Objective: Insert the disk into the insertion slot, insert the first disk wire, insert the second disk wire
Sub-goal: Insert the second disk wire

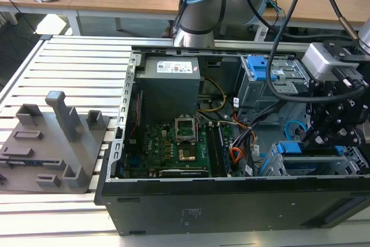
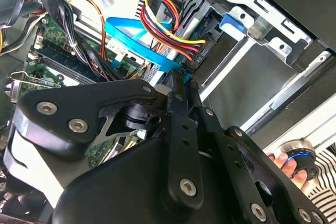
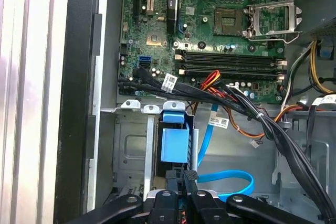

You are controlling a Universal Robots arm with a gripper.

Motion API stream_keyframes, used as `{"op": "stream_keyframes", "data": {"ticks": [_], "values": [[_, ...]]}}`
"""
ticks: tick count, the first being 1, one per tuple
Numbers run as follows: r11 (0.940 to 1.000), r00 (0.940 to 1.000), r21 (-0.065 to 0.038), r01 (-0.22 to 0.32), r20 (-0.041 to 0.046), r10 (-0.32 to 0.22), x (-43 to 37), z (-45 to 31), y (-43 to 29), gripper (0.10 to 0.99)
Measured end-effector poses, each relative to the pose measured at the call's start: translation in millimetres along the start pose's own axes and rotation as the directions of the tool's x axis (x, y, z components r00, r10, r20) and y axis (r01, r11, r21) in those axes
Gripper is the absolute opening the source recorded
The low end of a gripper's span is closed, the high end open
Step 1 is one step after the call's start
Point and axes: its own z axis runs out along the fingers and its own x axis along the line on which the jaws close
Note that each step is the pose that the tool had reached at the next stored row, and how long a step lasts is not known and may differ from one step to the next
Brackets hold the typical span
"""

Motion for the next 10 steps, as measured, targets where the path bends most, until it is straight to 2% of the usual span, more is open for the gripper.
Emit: {"op": "stream_keyframes", "data": {"ticks": [7,8,9,10], "values": [[1.0,1.0,0.0,0.0,0.0004,0.0,0.0,0.6,0.0,0.176],[1.0,1.0,0.0,0.0,0.0004,0.0,0.0,0.6,0.0,0.239],[1.0,1.0,0.0,0.0,0.0008,0.0,0.0,-0.7,0.1,0.239],[1.0,1.0,0.0,0.0,0.0004,0.0,0.1,-8.5,0.5,0.239]]}}
